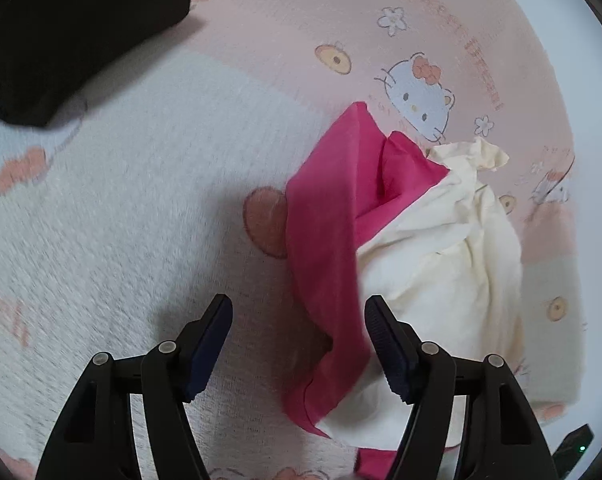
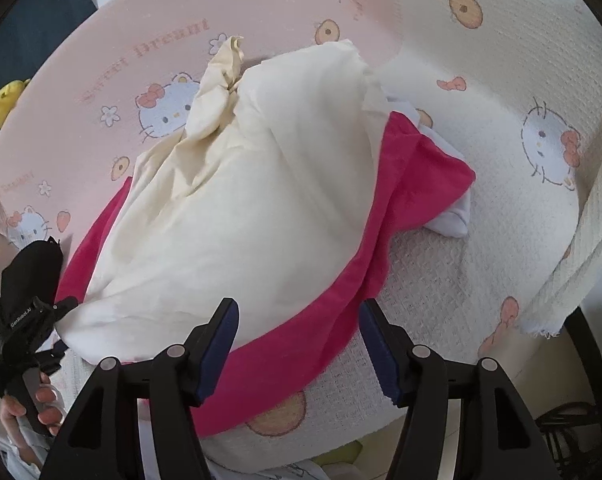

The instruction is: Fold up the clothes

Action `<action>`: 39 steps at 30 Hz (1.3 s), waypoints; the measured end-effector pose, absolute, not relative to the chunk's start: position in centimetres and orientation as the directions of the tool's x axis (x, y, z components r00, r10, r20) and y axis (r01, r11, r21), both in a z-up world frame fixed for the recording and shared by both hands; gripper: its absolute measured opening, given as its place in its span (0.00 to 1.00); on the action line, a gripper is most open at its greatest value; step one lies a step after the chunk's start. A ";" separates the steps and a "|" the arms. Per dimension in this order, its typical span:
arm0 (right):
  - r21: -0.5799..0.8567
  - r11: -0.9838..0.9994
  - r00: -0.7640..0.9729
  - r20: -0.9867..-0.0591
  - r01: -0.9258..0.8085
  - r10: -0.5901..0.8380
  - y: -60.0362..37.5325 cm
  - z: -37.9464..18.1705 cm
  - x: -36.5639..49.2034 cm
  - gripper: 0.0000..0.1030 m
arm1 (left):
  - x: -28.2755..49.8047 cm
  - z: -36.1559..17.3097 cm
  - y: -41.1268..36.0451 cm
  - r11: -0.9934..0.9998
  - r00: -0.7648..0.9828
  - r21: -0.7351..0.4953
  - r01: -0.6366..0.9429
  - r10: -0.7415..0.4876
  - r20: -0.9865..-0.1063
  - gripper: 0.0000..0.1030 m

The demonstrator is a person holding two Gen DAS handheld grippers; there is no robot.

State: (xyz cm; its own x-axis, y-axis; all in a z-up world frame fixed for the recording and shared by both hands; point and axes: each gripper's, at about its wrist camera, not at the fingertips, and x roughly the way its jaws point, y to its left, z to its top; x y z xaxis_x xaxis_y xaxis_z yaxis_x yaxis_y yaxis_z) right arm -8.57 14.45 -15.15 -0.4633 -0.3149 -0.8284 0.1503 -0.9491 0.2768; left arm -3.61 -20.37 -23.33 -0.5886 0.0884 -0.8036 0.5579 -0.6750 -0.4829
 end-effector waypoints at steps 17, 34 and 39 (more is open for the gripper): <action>0.382 -0.923 -0.358 -0.869 -0.043 -0.343 17.7 -19.2 -12.8 0.61 | -8.6 -21.8 -19.5 -0.791 -0.516 -0.313 0.525 -0.004 -0.857 0.65; 0.153 -0.988 -0.410 -0.902 -0.010 -0.135 14.1 -20.3 -15.7 0.19 | -13.0 -24.0 -16.3 -0.913 -0.446 -0.014 0.408 -0.185 -0.876 0.14; 0.090 -0.996 -0.446 -0.891 0.019 -0.089 13.1 -19.6 -15.3 0.09 | -12.1 -23.4 -16.7 -0.888 -0.421 0.079 0.454 -0.292 -0.859 0.02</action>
